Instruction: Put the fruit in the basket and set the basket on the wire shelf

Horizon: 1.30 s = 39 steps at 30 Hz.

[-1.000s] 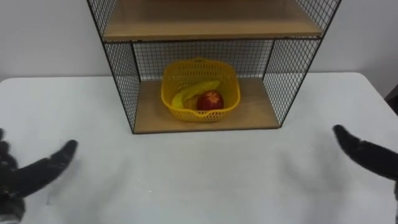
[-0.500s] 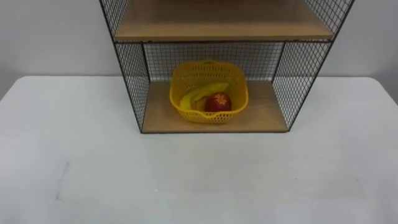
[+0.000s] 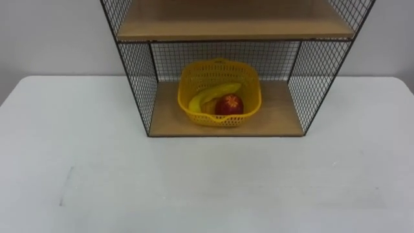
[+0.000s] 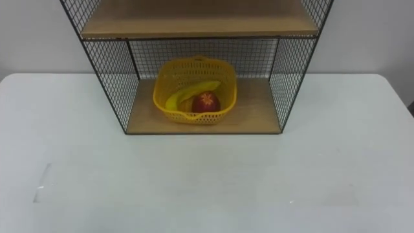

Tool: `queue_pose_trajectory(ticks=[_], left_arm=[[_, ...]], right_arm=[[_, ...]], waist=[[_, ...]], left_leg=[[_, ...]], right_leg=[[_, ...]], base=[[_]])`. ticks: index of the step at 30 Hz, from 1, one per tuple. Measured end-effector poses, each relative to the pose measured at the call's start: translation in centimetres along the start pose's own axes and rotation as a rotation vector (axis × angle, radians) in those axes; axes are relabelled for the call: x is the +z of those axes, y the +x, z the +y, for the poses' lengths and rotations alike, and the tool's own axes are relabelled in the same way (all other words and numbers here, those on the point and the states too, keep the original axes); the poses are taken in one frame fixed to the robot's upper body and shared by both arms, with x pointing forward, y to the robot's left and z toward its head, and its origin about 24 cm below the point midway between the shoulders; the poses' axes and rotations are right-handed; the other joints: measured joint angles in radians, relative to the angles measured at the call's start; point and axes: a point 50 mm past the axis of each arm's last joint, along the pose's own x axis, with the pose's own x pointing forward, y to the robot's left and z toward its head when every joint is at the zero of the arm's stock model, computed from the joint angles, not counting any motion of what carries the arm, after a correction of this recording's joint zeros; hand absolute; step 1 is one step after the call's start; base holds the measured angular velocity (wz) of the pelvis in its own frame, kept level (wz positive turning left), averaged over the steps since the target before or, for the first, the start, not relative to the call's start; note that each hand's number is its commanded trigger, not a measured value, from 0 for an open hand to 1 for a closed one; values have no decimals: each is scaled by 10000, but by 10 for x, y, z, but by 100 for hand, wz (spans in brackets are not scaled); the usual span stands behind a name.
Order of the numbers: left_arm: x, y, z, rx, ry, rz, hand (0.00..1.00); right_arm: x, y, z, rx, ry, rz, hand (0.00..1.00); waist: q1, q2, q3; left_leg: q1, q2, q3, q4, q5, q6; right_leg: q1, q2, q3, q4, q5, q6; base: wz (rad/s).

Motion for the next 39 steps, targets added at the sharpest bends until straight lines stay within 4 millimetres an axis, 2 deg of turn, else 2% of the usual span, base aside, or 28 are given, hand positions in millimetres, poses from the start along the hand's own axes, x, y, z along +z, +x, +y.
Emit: queue_pose_trajectory(ticks=[1,3,4,6,8,12,16,19,21,24,29,33,39], left_arm=[[-6,1,4,84,237,127,0],[-34,2,23,333,932,929,0],[-42,2,28,381,1242,1128,0],[-69,-3,41,216,2301,1937,0],[-86,-9,47,-353,2866,2578,0],[-113,-22,47,-2449,5408,3390,0],[-123,-29,42,-4592,8191,3174,0],[-131,-37,38,-5718,10139,3044,0],[-140,-48,29,-6552,11479,2948,0],[-150,-65,12,-7480,12227,2773,0],[-157,-81,-3,-8577,13208,2254,0],[-162,-88,-4,-9160,14713,1700,0],[-165,-90,-2,-9364,15406,1739,0]], right_arm=[[-8,2,-5,-124,-263,221,0],[-43,0,-22,-529,-939,1274,0],[-51,-2,-25,-568,-1103,1531,0],[-83,-14,-32,-579,-1956,2502,0],[-102,-23,-33,-168,-2768,3173,0],[-130,-48,-15,1804,-4650,4136,0],[-139,-61,0,3917,-6091,4264,0],[-141,-71,14,5658,-7758,3813,0],[-145,-80,22,6932,-9477,3335,0],[-150,-93,33,8448,-11569,2519,0],[-156,-110,44,9844,-12969,2022,0],[-161,-114,42,10361,-14074,1746,0],[-163,-113,37,10780,-16363,676,0]], waist=[[-14,-5,-6],[11,-10,-14],[15,-8,-14],[-70,-8,-17],[-53,-7,-16],[-34,6,-8],[29,17,0],[11,10,4],[11,3,9],[36,-25,54],[32,-50,103],[10,-116,143],[27,-172,177]], left_leg=[[-18,5,-3,22,-2,-3],[23,24,53,15,-3,-5],[66,29,77,3,-3,-4],[168,42,131,2,-15,-3],[270,43,164,5,-21,6],[384,77,122,73,-49,4],[657,69,108,68,-92,31],[677,70,103,47,-97,36],[688,72,99,21,-94,34],[721,73,98,-42,-44,45],[813,75,139,-99,-48,28],[832,74,148,-126,-34,28],[825,74,149,-125,-39,21]], right_leg=[[2,2,-8,-7,8,7],[34,31,81,-18,82,-60],[73,33,92,-25,98,-71],[226,36,102,-36,114,-64],[317,66,212,-60,128,-40],[615,125,176,-387,244,66],[925,131,150,-487,313,3],[935,131,120,-555,338,0],[935,137,99,-557,338,-10],[930,156,110,-568,346,-25],[955,186,226,-566,351,-34],[956,184,247,-571,357,-37],[944,200,256,-575,358,-36]], base=[[4],[-6],[-14],[-6],[-6],[1],[4],[0],[0],[0],[-7],[0],[0]])
